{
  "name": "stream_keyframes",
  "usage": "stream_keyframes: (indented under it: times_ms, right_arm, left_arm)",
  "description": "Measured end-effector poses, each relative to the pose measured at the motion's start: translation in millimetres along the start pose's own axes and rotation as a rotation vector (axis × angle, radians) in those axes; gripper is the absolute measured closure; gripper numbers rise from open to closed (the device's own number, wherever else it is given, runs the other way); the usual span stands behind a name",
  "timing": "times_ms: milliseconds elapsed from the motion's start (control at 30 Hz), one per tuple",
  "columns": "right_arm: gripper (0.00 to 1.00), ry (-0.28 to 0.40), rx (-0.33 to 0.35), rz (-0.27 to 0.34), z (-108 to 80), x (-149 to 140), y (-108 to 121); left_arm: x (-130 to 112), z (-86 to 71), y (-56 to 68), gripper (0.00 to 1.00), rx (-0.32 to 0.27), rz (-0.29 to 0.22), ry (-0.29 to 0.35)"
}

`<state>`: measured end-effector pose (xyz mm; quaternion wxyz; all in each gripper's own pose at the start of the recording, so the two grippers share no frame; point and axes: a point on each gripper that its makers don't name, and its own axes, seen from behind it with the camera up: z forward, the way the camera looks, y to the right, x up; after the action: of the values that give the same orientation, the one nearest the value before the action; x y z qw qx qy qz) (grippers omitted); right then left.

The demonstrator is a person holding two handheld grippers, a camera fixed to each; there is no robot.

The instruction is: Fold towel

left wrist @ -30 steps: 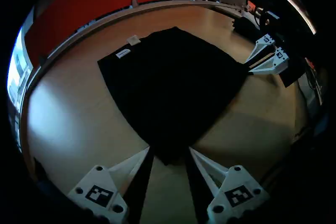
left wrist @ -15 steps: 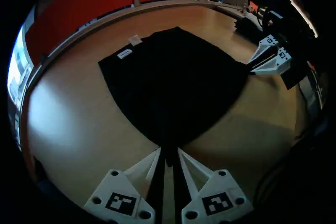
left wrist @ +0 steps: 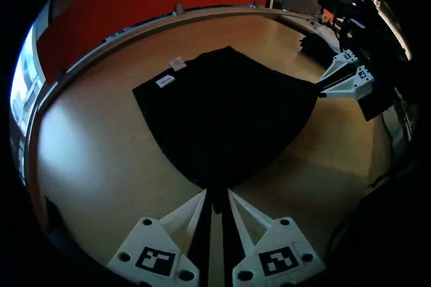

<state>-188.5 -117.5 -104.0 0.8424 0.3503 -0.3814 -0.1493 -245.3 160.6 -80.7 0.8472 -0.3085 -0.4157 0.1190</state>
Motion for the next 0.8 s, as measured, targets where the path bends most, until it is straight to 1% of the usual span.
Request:
stream_keyframes:
  times_ms: [167,367,800]
  right_arm:
    - [0.81,0.019,-0.003,-0.002,-11.8,10.0,-1.6]
    - [0.81,0.043,-0.005,0.002,-26.7,21.6,-5.2]
    - [0.81,0.054,0.002,-0.014,-57.8,32.3,-15.1]
  left_arm:
    - [8.0,-14.7,1.5,0.88,-0.002,-0.007,0.01]
    - [16.7,-28.6,1.7,0.88,0.004,-0.007,0.02]
    - [24.9,-54.9,8.5,0.88,0.0,-0.016,0.02]
